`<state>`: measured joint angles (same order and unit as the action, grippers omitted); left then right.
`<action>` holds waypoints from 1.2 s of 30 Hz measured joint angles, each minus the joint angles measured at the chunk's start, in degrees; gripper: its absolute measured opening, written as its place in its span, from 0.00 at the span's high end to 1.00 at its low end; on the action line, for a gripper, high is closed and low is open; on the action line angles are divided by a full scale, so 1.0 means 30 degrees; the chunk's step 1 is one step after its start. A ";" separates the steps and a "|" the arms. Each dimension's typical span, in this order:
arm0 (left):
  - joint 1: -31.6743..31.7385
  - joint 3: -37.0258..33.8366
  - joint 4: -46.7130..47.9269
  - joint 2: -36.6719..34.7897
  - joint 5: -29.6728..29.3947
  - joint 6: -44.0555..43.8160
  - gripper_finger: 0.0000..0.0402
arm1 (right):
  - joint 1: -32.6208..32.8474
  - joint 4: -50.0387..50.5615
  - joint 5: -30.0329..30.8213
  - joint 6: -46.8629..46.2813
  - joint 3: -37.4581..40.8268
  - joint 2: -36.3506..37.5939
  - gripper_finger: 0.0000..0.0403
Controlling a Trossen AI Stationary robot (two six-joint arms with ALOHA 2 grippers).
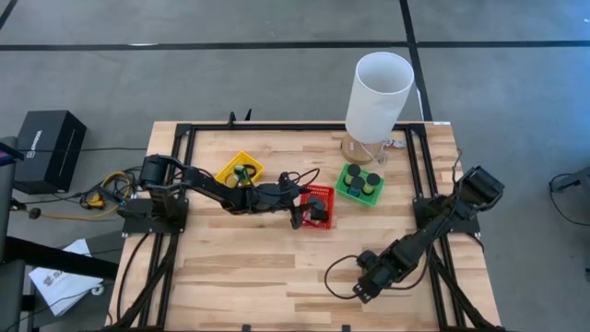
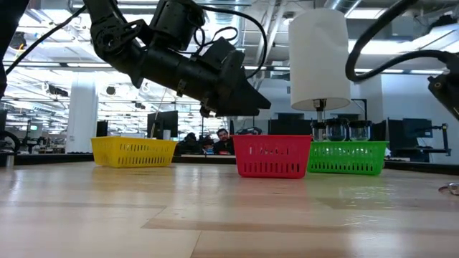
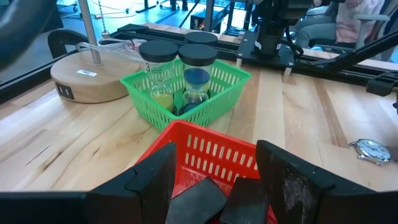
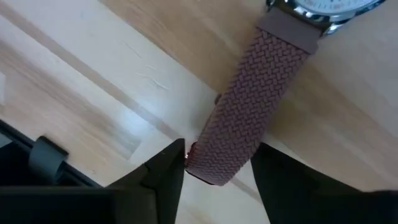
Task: Pick & Place Office items
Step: Put the brown wristwatch into the yellow bin
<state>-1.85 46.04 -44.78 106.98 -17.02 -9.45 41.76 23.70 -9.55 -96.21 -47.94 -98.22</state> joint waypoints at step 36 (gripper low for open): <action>0.0000 -0.0007 -0.0211 0.0000 0.0000 -0.0016 0.47 | -0.2388 0.1917 1.4030 1.4562 0.0146 0.5261 0.97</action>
<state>-1.85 46.02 -45.41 106.98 -17.02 -9.50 34.59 29.45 32.54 -52.53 -47.51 -82.43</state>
